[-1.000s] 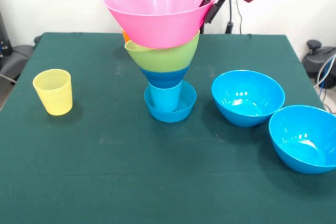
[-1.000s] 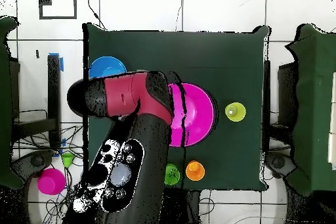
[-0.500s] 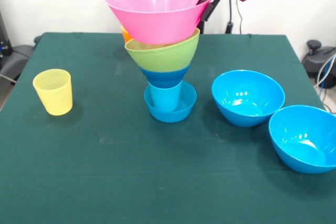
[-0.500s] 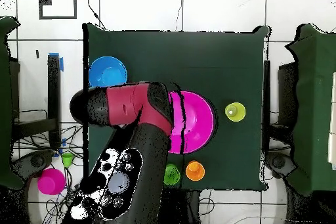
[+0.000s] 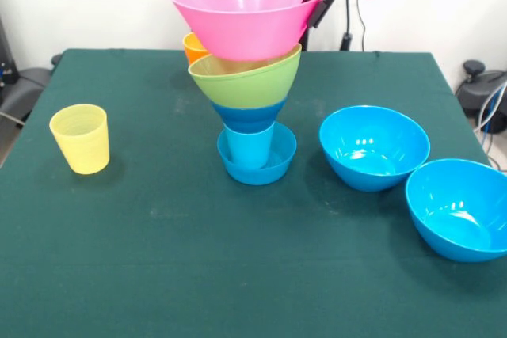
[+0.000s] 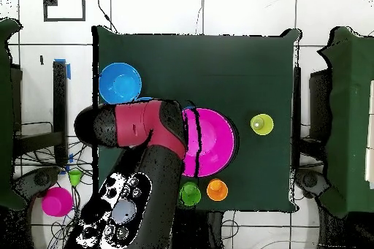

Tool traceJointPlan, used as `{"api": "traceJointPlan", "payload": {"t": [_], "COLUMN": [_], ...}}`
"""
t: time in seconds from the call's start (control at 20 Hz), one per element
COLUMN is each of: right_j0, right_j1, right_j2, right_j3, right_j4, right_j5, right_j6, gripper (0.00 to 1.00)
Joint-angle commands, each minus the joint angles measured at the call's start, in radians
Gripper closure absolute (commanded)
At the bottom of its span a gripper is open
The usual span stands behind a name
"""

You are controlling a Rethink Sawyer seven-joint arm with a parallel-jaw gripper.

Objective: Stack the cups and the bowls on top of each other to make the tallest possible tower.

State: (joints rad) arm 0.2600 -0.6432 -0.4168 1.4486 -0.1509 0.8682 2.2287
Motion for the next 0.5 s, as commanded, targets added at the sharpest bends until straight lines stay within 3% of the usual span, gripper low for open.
{"api": "traceJointPlan", "payload": {"t": [0.05, 0.5], "right_j0": [0.011, 0.011], "right_j1": [0.015, 0.037], "right_j2": [0.034, 0.022], "right_j3": [0.049, 0.022], "right_j4": [0.033, 0.029], "right_j5": [-0.066, -0.106], "right_j6": [0.216, 0.216], "gripper": [1.0, 1.0]}}
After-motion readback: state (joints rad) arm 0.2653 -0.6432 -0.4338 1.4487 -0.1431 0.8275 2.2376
